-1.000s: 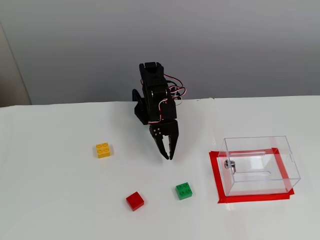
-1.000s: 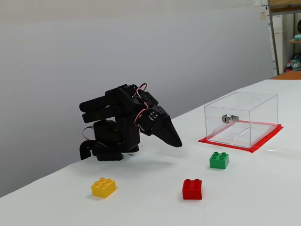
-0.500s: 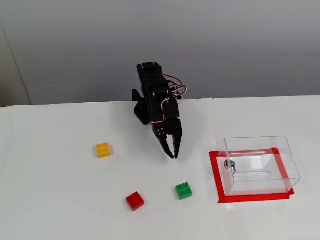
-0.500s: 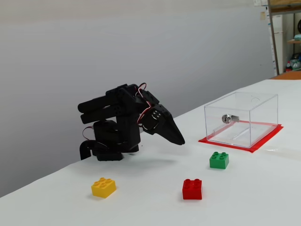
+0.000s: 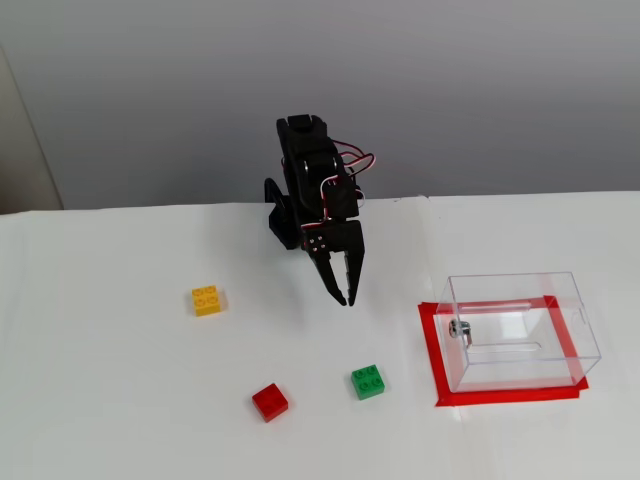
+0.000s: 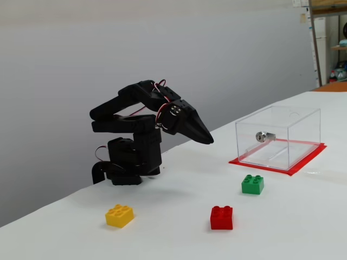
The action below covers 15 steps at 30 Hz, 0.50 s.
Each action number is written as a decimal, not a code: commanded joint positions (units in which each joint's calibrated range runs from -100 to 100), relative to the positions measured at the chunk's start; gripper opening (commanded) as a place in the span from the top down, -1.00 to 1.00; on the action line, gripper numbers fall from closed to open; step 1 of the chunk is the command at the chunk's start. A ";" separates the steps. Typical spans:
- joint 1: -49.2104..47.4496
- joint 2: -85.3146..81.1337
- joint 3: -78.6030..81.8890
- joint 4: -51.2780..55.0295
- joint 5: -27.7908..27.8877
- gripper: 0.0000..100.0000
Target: Pick the yellow lego brick and place it into the transparent box
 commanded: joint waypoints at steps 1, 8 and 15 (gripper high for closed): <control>2.67 9.46 -9.30 0.25 -0.05 0.96; 11.47 21.60 -20.69 0.25 -0.05 0.96; 21.82 27.71 -27.38 0.25 -0.05 0.96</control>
